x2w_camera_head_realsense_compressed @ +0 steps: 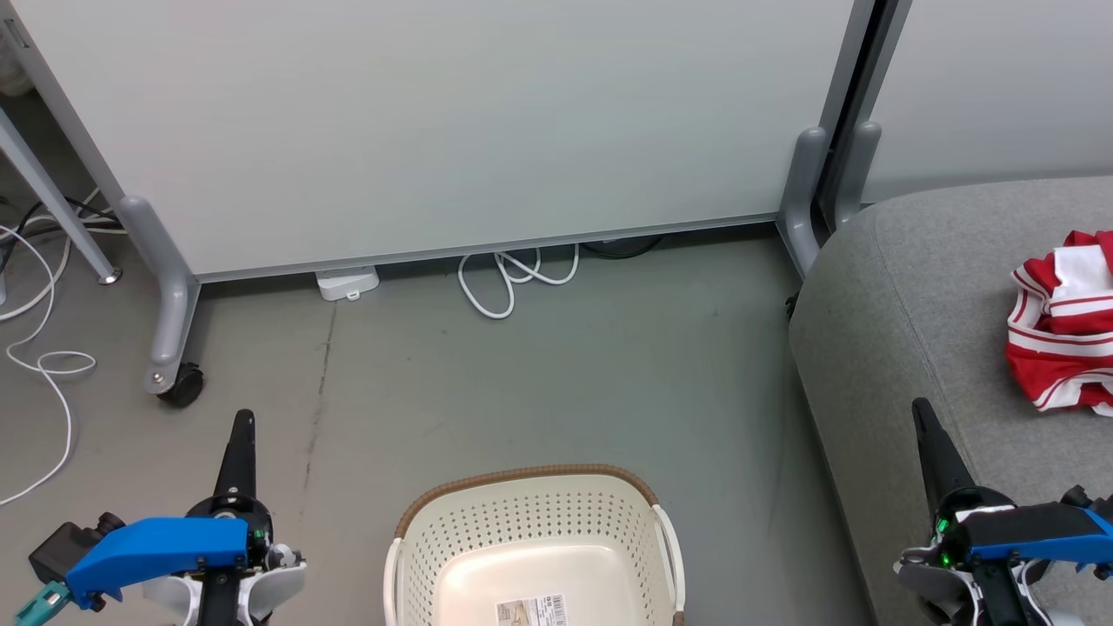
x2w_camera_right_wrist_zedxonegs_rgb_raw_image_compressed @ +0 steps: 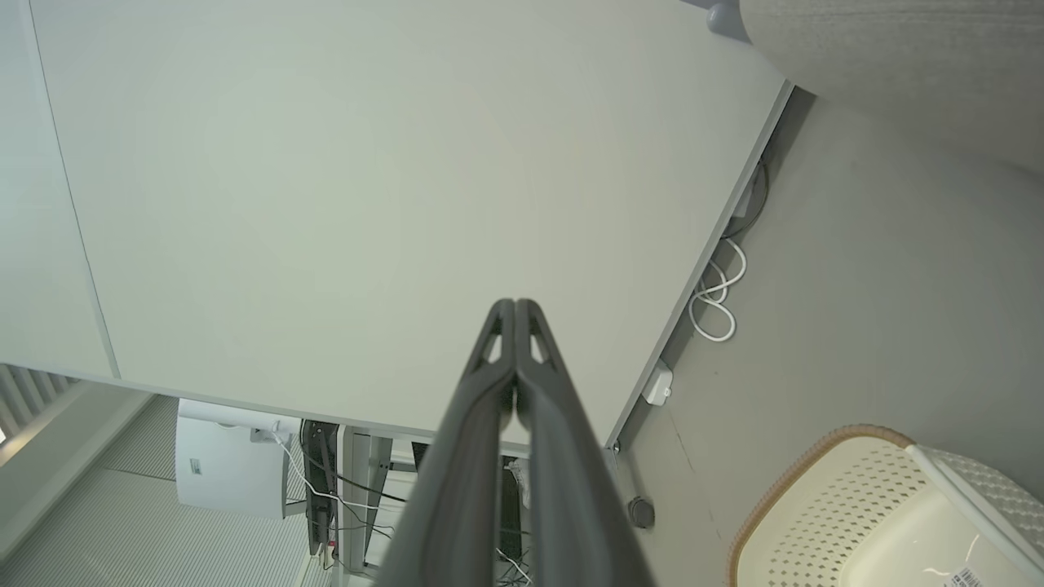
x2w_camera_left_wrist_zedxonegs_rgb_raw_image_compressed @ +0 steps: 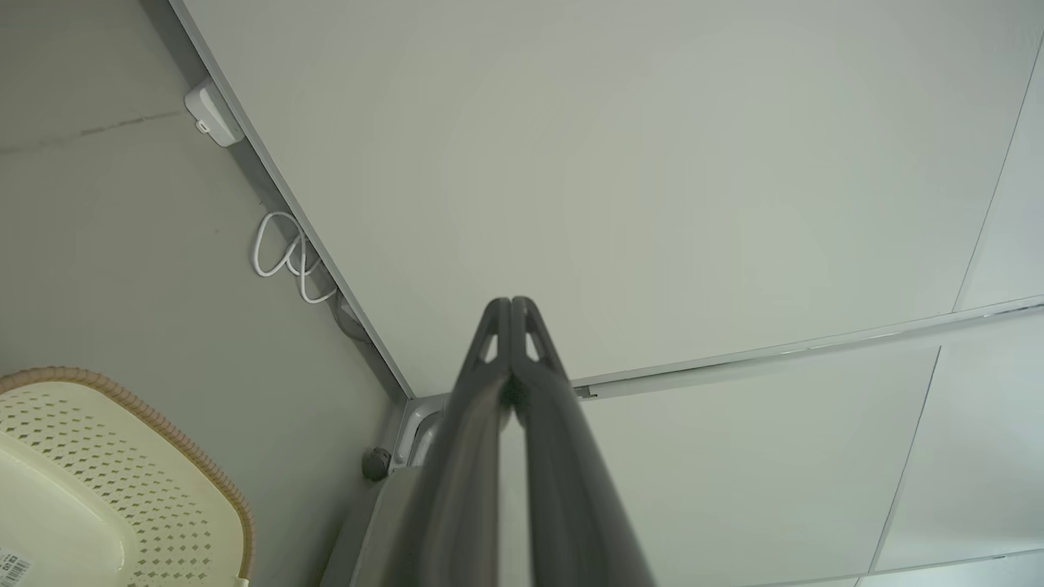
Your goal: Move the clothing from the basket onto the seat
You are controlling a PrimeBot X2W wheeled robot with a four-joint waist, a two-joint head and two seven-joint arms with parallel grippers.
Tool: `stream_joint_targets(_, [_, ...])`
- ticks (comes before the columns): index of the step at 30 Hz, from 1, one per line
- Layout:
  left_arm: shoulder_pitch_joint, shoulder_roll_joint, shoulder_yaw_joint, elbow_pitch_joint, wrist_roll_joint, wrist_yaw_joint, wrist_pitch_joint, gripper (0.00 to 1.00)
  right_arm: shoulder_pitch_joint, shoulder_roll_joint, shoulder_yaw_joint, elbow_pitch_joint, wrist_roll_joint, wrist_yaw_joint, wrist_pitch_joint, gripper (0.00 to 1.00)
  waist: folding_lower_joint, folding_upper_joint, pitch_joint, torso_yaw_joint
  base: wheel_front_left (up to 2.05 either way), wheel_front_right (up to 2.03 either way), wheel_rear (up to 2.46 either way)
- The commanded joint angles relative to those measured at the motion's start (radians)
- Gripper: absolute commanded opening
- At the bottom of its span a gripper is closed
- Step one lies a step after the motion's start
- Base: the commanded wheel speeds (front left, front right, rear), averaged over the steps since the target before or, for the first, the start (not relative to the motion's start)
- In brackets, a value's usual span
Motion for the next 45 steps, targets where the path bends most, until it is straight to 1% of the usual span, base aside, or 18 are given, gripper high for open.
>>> stream_joint_targets(1, [-0.018, 0.002, 0.008, -0.009, -0.019, -0.003, 0.008, 0.00, -0.009, 0.002, -0.003, -0.009, 0.022, 0.000, 0.006, 0.00, 0.0000, 0.0000, -0.001, 0.000, 0.00, 0.00, 0.00])
stream_joint_targets(30, [-0.021, 0.002, 0.027, -0.022, -0.234, -0.006, 0.062, 0.00, -0.008, 0.005, -0.020, -0.015, 0.226, 0.000, 0.062, 0.00, 0.0000, 0.0000, -0.019, 0.003, 0.00, 0.00, 0.00])
stream_joint_targets(34, [-0.021, 0.002, 0.028, -0.023, -0.248, -0.006, 0.066, 0.00, -0.007, 0.005, -0.021, -0.015, 0.241, 0.000, 0.067, 0.00, 0.0000, 0.0000, -0.021, 0.003, 0.00, 0.00, 0.00])
stream_joint_targets(45, [-0.021, 0.002, 0.028, -0.022, -0.245, -0.006, 0.066, 0.00, -0.007, 0.005, -0.021, -0.015, 0.238, 0.000, 0.067, 0.00, 0.0000, 0.0000, -0.021, 0.003, 0.00, 0.00, 0.00])
